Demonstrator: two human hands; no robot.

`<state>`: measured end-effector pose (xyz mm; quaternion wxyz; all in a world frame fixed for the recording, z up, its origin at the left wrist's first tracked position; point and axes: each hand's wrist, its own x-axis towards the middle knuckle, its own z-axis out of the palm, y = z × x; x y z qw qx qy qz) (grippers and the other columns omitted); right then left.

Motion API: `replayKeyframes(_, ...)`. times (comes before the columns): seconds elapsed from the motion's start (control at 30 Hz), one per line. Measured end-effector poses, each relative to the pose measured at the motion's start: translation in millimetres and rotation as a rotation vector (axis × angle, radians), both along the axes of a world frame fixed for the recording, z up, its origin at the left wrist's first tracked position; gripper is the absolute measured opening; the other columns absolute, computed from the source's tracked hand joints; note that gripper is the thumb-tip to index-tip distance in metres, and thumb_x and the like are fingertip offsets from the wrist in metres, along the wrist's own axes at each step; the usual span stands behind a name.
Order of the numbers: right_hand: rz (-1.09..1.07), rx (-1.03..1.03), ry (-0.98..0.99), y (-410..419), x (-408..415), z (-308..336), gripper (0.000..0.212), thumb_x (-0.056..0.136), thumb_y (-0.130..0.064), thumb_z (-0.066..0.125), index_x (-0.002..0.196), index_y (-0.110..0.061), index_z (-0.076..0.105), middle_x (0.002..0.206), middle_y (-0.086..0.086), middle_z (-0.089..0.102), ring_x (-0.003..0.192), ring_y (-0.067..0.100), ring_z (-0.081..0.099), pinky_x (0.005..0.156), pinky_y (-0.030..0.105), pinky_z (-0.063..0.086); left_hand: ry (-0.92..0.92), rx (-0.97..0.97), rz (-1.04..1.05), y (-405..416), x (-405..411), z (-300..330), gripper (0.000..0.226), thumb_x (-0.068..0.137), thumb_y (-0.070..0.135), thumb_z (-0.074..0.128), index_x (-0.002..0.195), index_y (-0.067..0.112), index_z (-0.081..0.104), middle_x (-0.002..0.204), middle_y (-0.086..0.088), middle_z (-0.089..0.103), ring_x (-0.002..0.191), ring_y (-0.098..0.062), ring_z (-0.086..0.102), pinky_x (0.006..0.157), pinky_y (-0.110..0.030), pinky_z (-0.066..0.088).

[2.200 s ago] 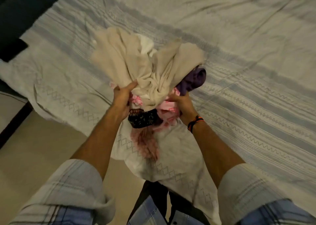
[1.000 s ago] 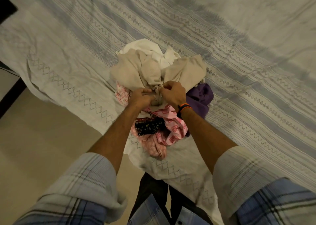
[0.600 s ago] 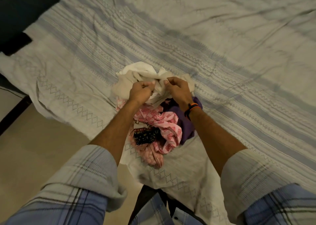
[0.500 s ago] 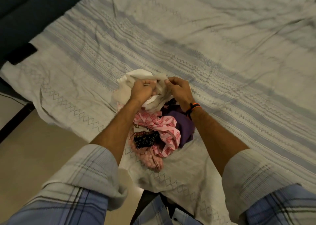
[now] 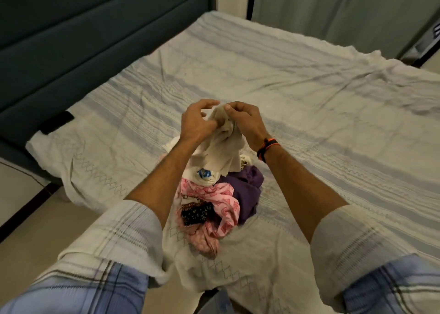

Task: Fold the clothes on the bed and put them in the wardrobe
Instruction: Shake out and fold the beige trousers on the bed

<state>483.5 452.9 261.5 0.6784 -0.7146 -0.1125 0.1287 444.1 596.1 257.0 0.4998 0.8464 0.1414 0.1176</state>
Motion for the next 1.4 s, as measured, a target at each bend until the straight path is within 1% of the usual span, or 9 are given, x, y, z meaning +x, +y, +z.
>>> replayKeyframes(0.1,0.022,0.023,-0.074,-26,-6,21,0.021,0.095,-0.016,0.061,0.088,0.002,0.069,0.083,0.012,0.068,0.077,0.019,0.063,0.073,0.034,0.054,-0.006,0.057,-0.087,-22,-4,21,0.027,0.076,0.025,0.079,0.101,0.029,0.071,0.105,0.011,0.068,0.104,-0.013,0.060,0.084,-0.027,0.051)
replayKeyframes(0.23,0.036,-0.019,-0.189,-75,-17,48,0.022,0.091,-0.017,0.068,0.089,0.004,0.069,0.080,0.012,0.068,0.075,0.017,0.062,0.070,0.035,0.052,-0.029,0.046,-0.126,-63,-17,48,0.020,0.066,0.041,0.073,0.079,0.028,0.065,0.078,0.006,0.066,0.075,-0.011,0.059,0.074,-0.032,0.052)
replayKeyframes(0.43,-0.009,-0.124,-0.331,-154,-38,79,0.018,0.084,-0.028,0.073,0.089,-0.010,0.073,0.085,0.010,0.073,0.077,0.016,0.066,0.078,0.045,0.056,-0.129,0.127,-0.157,-138,-37,84,0.017,0.085,0.030,0.071,0.090,0.015,0.064,0.078,0.002,0.064,0.070,-0.014,0.056,0.067,-0.029,0.048)
replayKeyframes(0.63,-0.149,-0.130,-0.391,-227,-60,107,0.020,0.081,-0.031,0.079,0.092,-0.017,0.069,0.090,0.003,0.072,0.085,0.022,0.068,0.080,0.037,0.057,-0.238,0.146,-0.221,-212,-50,117,0.018,0.089,0.034,0.068,0.088,0.018,0.059,0.075,0.009,0.059,0.067,-0.006,0.052,0.058,-0.021,0.040)
replayKeyframes(0.83,-0.139,-0.317,-0.338,-290,-56,113,0.034,0.068,-0.054,0.078,0.079,-0.024,0.071,0.075,-0.005,0.072,0.076,0.017,0.067,0.076,0.039,0.054,-0.293,0.149,-0.312,-261,-43,144,0.007,0.084,0.016,0.065,0.088,0.017,0.059,0.080,0.002,0.065,0.076,-0.019,0.061,0.069,-0.034,0.053)
replayKeyframes(0.97,-0.246,-0.309,-0.382,-319,-49,128,0.009,0.084,-0.031,0.075,0.079,-0.023,0.075,0.074,-0.009,0.071,0.074,0.011,0.063,0.075,0.036,0.052,-0.333,0.167,-0.370,-281,-25,153,0.010,0.082,0.021,0.069,0.084,0.019,0.060,0.078,0.004,0.066,0.073,-0.016,0.062,0.067,-0.034,0.055)
replayKeyframes(1.1,-0.384,-0.293,-0.396,-333,-36,144,0.010,0.087,-0.020,0.071,0.078,-0.023,0.073,0.076,-0.008,0.071,0.073,0.007,0.062,0.072,0.027,0.049,-0.210,0.240,-0.462,-293,-4,154,0.017,0.083,0.033,0.074,0.081,0.020,0.065,0.077,0.003,0.066,0.072,-0.015,0.061,0.061,-0.026,0.049)
replayKeyframes(1.23,-0.442,-0.306,-0.406,-343,-23,154,0.009,0.086,-0.019,0.072,0.078,-0.022,0.070,0.076,-0.008,0.067,0.071,0.006,0.057,0.072,0.024,0.047,-0.096,0.432,-0.568,-298,15,150,0.019,0.088,0.035,0.068,0.092,0.016,0.070,0.090,-0.001,0.070,0.086,-0.023,0.064,0.076,-0.033,0.051)
replayKeyframes(1.4,-0.420,-0.503,-0.399,-355,-19,152,0.021,0.087,-0.029,0.072,0.069,-0.021,0.065,0.064,-0.009,0.054,0.059,0.003,0.045,0.057,0.016,0.037,-0.260,0.189,-0.455,-299,42,154,0.024,0.091,0.020,0.060,0.067,0.021,0.063,0.070,0.006,0.064,0.081,-0.024,0.063,0.067,-0.031,0.044)
